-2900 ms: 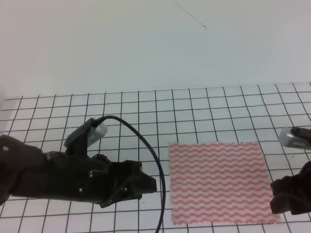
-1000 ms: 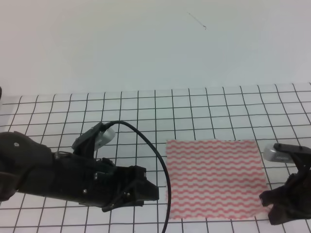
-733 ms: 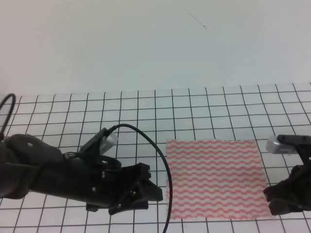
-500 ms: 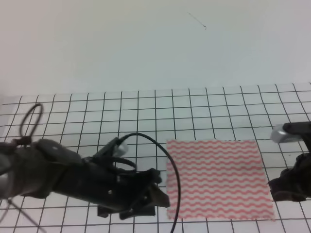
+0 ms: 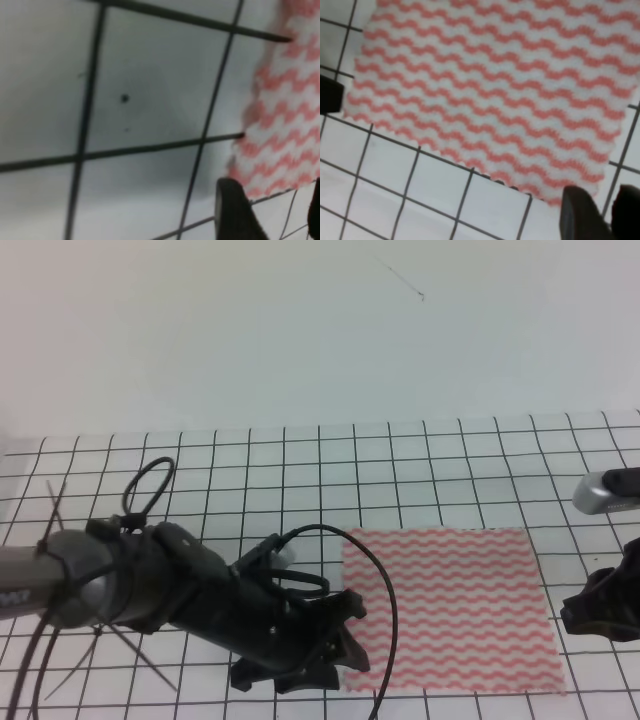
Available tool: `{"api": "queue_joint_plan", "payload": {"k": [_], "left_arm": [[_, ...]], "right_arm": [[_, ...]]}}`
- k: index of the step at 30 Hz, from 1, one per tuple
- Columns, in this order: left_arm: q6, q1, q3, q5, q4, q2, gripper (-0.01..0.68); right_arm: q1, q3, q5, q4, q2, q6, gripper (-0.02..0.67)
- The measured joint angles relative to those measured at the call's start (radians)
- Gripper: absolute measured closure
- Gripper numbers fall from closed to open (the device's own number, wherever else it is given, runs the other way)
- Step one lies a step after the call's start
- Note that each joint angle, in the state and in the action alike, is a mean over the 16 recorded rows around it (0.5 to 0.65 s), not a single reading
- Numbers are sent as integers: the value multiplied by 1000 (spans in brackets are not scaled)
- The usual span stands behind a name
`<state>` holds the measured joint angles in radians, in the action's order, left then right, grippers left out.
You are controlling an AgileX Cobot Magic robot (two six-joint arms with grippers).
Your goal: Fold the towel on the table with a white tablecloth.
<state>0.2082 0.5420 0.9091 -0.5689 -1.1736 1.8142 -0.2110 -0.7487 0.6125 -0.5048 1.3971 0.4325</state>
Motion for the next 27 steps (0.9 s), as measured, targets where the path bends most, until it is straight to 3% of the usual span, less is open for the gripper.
{"api": "queue_joint_plan", "payload": {"k": [15,27], "left_arm": [[-80,12,35,-13,80,41,375],[-28,12,35,-17,58,45,500]], "right_arm": [[0,0,4,-34,-5,16,491],[0,0,6,-37,-5,17,491]]}}
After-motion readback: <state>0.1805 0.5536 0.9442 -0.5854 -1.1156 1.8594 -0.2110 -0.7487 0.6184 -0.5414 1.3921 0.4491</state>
